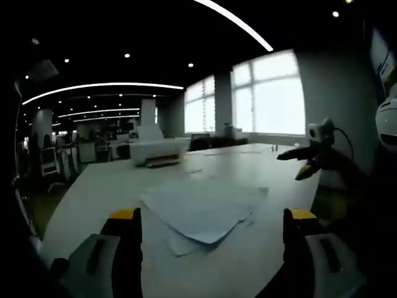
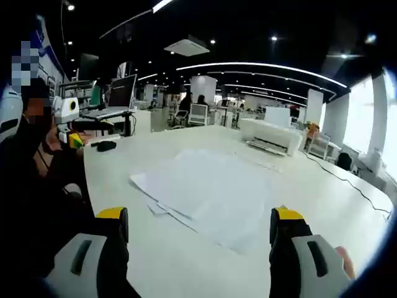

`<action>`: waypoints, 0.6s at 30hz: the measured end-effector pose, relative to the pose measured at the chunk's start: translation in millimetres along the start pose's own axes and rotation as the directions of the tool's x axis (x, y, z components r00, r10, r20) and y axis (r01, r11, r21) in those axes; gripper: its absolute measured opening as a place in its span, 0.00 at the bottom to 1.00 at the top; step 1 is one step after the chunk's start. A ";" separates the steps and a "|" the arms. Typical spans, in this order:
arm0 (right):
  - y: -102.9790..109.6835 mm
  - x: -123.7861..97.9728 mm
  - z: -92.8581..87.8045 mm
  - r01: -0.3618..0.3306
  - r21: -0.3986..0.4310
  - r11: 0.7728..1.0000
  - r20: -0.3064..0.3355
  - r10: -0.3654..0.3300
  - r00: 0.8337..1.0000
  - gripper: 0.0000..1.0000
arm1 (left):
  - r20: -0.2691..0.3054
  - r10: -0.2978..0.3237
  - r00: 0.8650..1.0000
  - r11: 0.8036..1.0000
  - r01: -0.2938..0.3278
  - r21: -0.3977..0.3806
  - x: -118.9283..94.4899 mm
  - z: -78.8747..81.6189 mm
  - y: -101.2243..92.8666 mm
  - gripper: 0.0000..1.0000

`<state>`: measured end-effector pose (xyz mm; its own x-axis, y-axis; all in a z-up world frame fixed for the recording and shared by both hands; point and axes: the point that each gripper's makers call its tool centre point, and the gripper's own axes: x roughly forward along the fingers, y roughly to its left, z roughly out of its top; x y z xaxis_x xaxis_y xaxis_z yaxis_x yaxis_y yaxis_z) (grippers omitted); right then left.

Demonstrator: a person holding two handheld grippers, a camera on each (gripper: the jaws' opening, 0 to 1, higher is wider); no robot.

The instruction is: Organize the stack of printing papers by aligning and flattening the scattered papers on the table

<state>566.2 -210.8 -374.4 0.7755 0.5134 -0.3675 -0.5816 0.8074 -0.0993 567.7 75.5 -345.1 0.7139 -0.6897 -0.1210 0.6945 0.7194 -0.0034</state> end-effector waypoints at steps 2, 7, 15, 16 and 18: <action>0.9 0.7 0.9 -0.001 0.001 1.000 0.003 0.001 1.000 0.90 | 0.000 -0.001 1.000 1.000 0.001 0.000 0.2 -0.1 0.0 0.97; 2.5 3.5 1.4 -0.006 -0.001 1.000 0.003 0.006 1.000 0.90 | -0.001 -0.002 1.000 1.000 0.002 -0.001 0.3 -0.4 0.3 0.97; 12.7 15.4 4.2 -0.026 -0.009 1.000 0.010 0.026 1.000 0.90 | 0.000 0.001 1.000 1.000 -0.001 -0.004 0.1 -1.1 0.9 0.97; 13.7 17.2 4.9 -0.029 -0.008 1.000 0.012 0.029 0.999 0.90 | -0.001 0.001 1.000 1.000 -0.001 -0.005 0.3 -1.2 1.0 0.97; 15.9 20.5 7.2 -0.033 -0.006 0.999 0.019 0.033 0.999 0.90 | 0.001 0.001 1.000 1.000 -0.001 -0.006 0.5 -1.0 1.0 0.97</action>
<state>574.7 -185.3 -376.9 0.7607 0.5450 -0.3526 -0.6080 0.7885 -0.0930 568.7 76.0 -346.2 0.7148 -0.6889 -0.1205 0.6931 0.7208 -0.0093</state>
